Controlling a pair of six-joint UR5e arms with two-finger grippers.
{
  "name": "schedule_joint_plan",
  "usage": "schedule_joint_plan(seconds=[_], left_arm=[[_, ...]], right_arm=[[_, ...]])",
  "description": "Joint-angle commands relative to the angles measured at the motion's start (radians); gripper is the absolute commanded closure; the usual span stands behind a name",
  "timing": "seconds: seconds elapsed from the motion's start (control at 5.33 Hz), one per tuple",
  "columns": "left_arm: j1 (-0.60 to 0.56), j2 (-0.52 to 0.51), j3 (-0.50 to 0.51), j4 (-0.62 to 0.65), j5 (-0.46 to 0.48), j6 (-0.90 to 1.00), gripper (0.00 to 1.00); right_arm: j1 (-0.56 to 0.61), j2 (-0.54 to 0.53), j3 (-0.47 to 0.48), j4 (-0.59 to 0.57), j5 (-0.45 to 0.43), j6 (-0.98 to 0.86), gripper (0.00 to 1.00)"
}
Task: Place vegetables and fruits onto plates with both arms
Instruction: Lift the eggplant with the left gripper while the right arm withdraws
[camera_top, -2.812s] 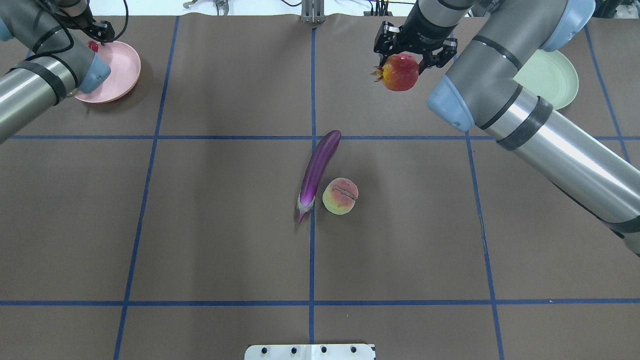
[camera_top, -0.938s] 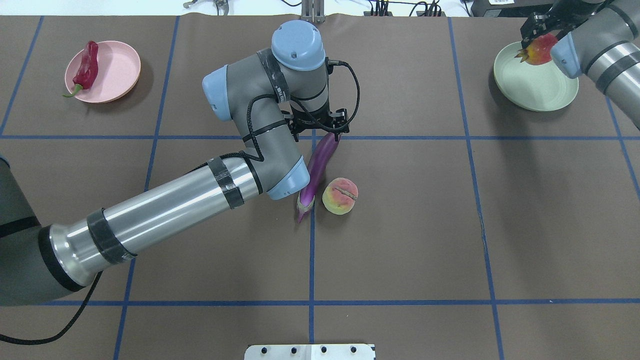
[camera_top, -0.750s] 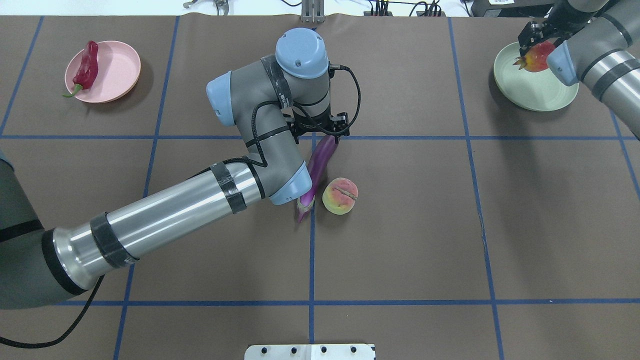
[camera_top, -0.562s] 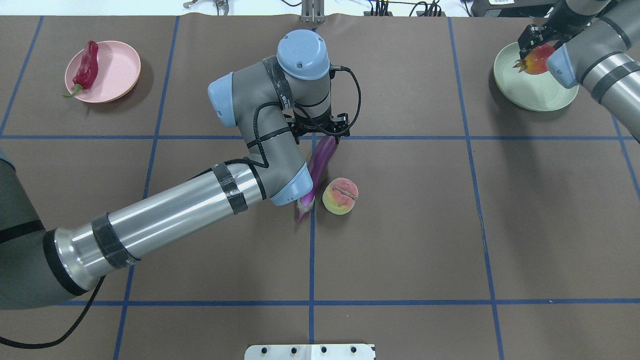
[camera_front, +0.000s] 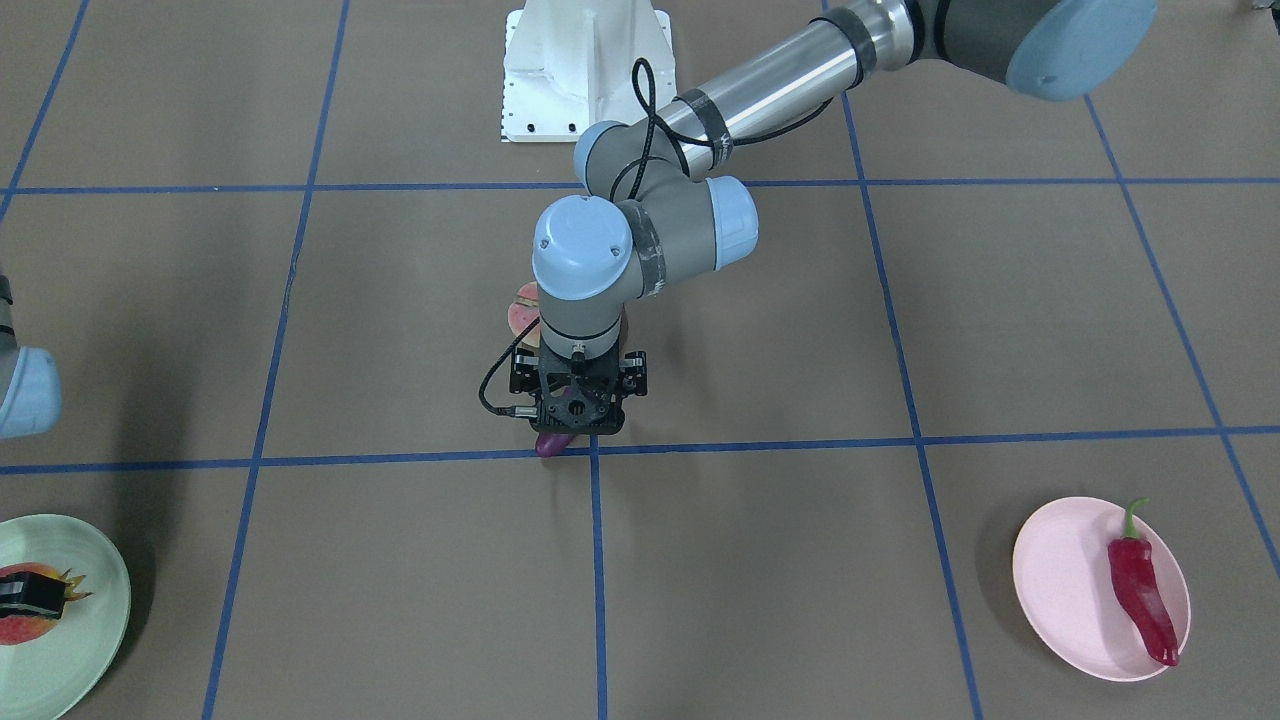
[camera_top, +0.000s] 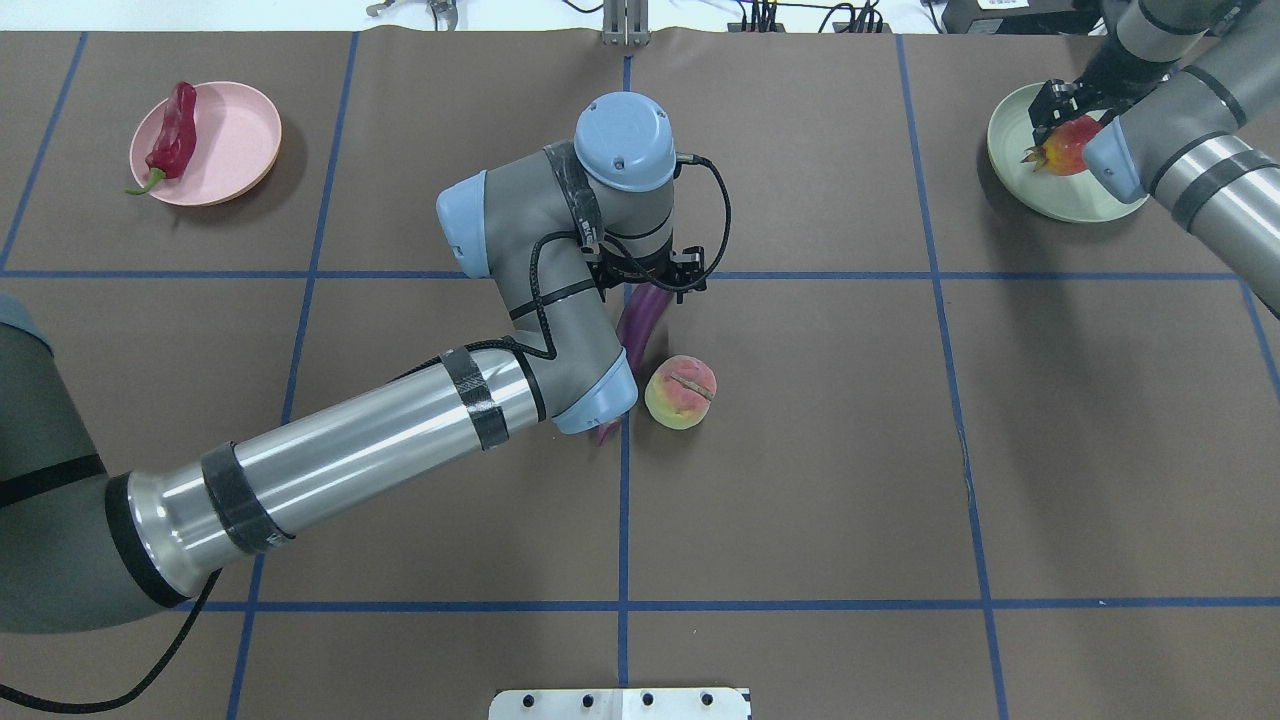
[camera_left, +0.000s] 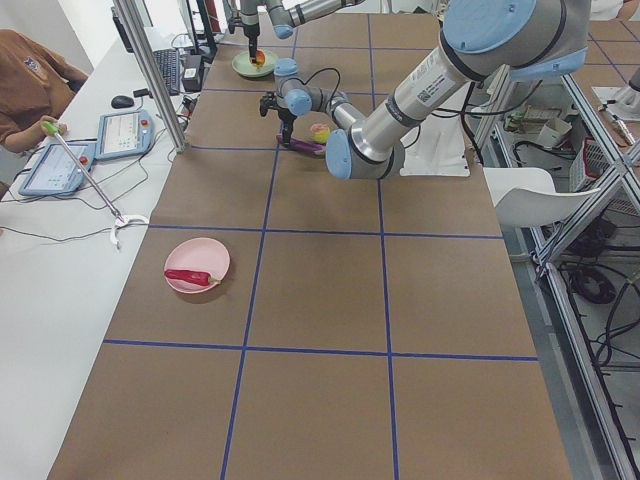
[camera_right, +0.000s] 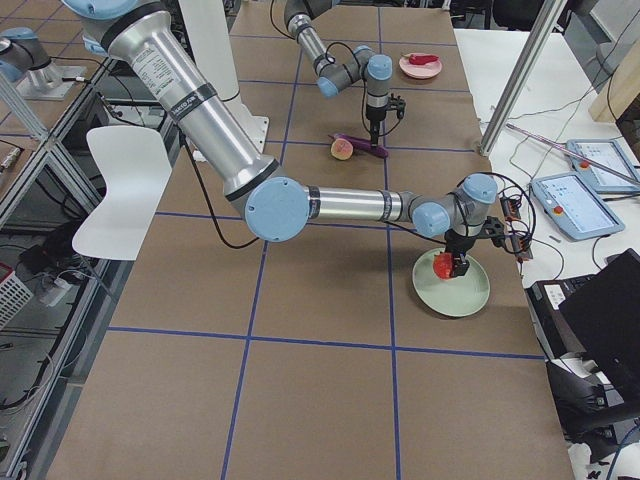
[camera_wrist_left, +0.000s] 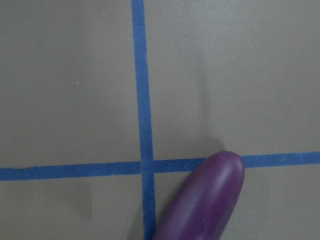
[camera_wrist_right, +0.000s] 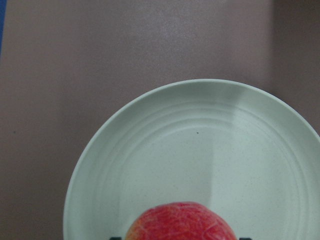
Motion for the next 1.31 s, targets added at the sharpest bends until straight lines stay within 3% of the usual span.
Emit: schedule_joint_plan(seconds=[0.0,0.19,0.38,0.56,0.94,1.12], left_arm=[[0.009,0.002,0.017,-0.021,0.002,0.001,0.00],[0.009,0.003,0.023,-0.021,0.002,-0.001,0.08],[0.014,0.003,0.021,-0.021,0.002,-0.002,0.59],[0.009,0.000,0.005,-0.020,0.000,-0.030,1.00],[-0.082,-0.003,-0.035,-0.001,-0.084,-0.024,1.00],[-0.146,-0.001,-0.046,0.014,-0.128,-0.012,1.00]], right_arm=[[-0.004,-0.004,0.000,-0.003,0.000,0.003,0.00],[-0.003,0.002,0.005,-0.004,0.007,0.006,0.00],[0.009,0.008,0.029,-0.012,0.015,0.011,0.00],[0.046,0.024,0.058,-0.039,0.084,0.015,0.00],[0.066,0.028,0.292,-0.282,0.151,0.050,0.00],[0.060,0.022,0.363,-0.294,0.188,0.125,0.00]])
